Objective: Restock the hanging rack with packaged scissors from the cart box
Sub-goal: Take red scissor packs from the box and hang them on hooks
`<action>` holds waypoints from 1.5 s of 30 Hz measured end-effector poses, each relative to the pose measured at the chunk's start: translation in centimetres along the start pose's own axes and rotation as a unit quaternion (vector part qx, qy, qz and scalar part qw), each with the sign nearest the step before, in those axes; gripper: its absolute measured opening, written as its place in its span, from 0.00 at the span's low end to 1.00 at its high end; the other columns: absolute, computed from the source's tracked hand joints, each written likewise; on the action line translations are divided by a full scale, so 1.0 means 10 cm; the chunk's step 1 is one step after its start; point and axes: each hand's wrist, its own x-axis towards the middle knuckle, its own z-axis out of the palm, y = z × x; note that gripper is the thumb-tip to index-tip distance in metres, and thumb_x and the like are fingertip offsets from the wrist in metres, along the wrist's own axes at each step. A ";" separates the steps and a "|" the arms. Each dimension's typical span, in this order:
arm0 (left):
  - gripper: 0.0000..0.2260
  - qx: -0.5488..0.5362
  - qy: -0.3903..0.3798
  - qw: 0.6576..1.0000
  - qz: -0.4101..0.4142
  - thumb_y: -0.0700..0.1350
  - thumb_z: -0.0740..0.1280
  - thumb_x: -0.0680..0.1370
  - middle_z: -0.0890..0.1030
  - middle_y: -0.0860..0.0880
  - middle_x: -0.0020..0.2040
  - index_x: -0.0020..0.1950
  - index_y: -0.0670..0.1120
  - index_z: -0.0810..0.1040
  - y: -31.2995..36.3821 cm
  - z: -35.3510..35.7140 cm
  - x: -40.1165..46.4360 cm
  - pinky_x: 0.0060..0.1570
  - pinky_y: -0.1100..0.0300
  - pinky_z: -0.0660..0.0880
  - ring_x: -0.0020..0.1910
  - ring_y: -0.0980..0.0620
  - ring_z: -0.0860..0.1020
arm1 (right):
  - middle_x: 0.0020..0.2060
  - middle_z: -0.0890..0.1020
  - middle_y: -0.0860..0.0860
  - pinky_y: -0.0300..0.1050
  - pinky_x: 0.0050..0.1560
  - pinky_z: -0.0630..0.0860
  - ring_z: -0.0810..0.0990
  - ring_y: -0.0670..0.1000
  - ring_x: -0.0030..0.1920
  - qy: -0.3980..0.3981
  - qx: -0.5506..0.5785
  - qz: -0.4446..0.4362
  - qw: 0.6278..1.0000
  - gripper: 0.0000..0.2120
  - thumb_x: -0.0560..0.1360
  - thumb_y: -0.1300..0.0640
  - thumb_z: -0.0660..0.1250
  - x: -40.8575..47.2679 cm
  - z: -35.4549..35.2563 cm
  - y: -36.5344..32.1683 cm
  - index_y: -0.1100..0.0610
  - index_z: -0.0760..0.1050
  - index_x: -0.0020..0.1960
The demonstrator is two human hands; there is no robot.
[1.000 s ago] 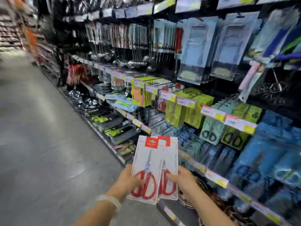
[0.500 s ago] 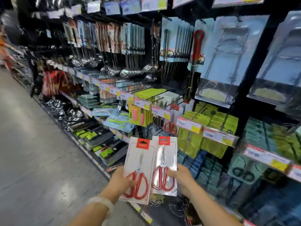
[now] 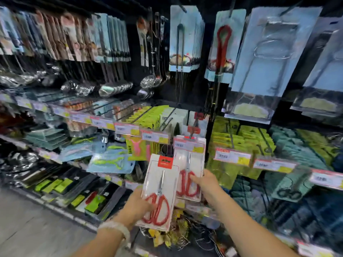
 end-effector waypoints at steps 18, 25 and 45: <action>0.19 0.028 -0.089 0.996 -0.008 0.30 0.71 0.71 0.82 0.45 0.49 0.58 0.42 0.71 -0.05 0.04 0.45 0.46 0.56 0.79 0.49 0.49 0.81 | 0.64 0.72 0.52 0.47 0.61 0.72 0.72 0.53 0.64 0.049 -0.090 0.036 0.994 0.27 0.76 0.47 0.65 0.01 0.19 0.24 0.58 0.64 0.70; 0.16 0.022 -0.095 0.995 0.014 0.36 0.70 0.74 0.79 0.49 0.50 0.58 0.46 0.70 0.00 0.28 0.48 0.41 0.62 0.77 0.49 0.50 0.79 | 0.47 0.83 0.48 0.40 0.44 0.81 0.83 0.45 0.45 -0.080 -0.056 0.047 0.994 0.14 0.75 0.60 0.67 -0.21 0.33 0.43 0.55 0.74 0.61; 0.10 0.005 -0.065 0.985 0.157 0.38 0.67 0.77 0.82 0.51 0.44 0.50 0.53 0.74 0.32 0.52 0.66 0.39 0.66 0.79 0.43 0.55 0.81 | 0.52 0.80 0.47 0.28 0.41 0.75 0.78 0.43 0.49 -0.010 -0.119 -0.094 0.988 0.11 0.77 0.58 0.65 -0.02 0.01 0.12 0.53 0.72 0.58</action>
